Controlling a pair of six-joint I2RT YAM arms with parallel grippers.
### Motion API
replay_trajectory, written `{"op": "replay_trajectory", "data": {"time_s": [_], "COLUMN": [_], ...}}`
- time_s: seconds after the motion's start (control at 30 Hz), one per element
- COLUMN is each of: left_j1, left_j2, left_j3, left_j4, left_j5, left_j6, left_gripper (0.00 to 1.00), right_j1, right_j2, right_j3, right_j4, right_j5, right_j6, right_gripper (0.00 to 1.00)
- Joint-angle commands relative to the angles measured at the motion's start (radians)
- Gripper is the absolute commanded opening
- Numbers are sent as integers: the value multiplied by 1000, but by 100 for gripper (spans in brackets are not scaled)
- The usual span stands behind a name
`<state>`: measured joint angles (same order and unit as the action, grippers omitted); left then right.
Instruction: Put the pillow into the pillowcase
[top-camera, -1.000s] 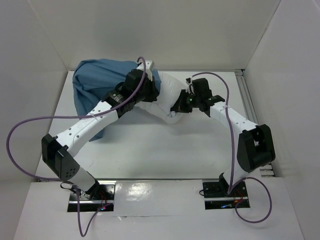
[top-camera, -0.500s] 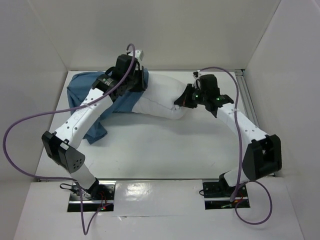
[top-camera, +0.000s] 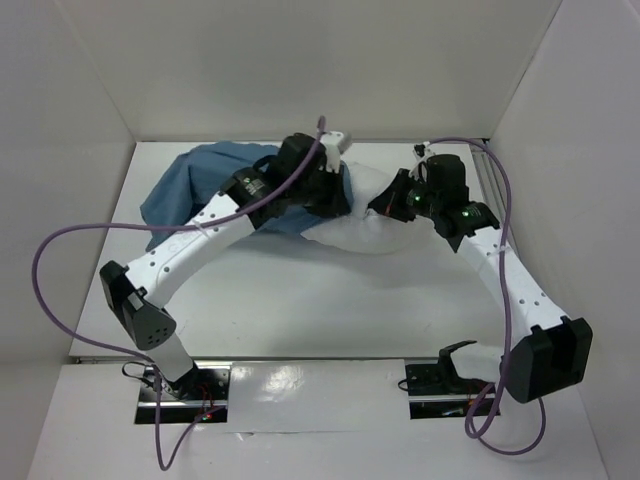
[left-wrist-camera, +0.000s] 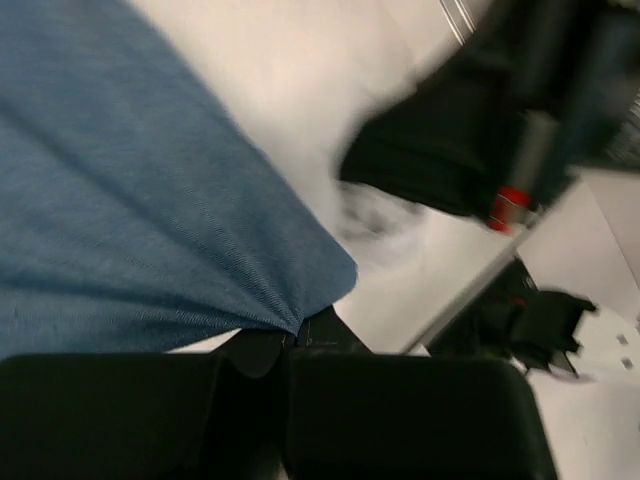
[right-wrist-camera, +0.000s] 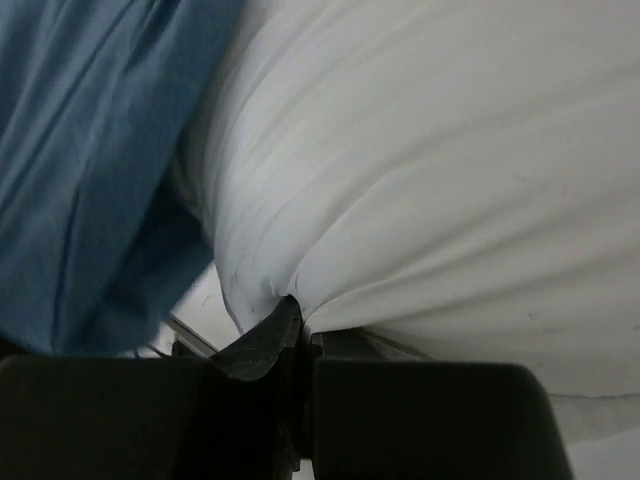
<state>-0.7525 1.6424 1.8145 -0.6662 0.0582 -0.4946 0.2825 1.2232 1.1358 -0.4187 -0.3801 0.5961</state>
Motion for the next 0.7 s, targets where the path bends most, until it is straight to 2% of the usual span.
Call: {"op": "replay_trajectory", "data": {"time_s": [0.0, 0.1, 0.27, 0.47, 0.53, 0.67], "left_j1": [-136, -148, -108, -84, -84, -84], "left_j2": [-4, -41, -105, -144, -180, -202], "left_j3": [135, 158, 181, 181, 190, 218], "left_j4": [191, 200, 122, 51, 4, -129], "left_j5": [276, 289, 183, 127, 98, 60], "left_j6": [-59, -59, -21, -10, -30, -56], "left_gripper": [0, 0, 0, 0, 0, 0], "right_j1": [14, 14, 14, 14, 14, 14], "right_j2": [36, 36, -71, -197, -240, -287], "right_j3": [41, 67, 55, 28, 59, 131], "right_j4": [181, 152, 55, -104, -266, -475], "right_j5": [-59, -59, 0, 52, 79, 109], "right_j6": [45, 45, 11, -44, -74, -108], "right_gripper": [0, 0, 0, 0, 0, 0]}}
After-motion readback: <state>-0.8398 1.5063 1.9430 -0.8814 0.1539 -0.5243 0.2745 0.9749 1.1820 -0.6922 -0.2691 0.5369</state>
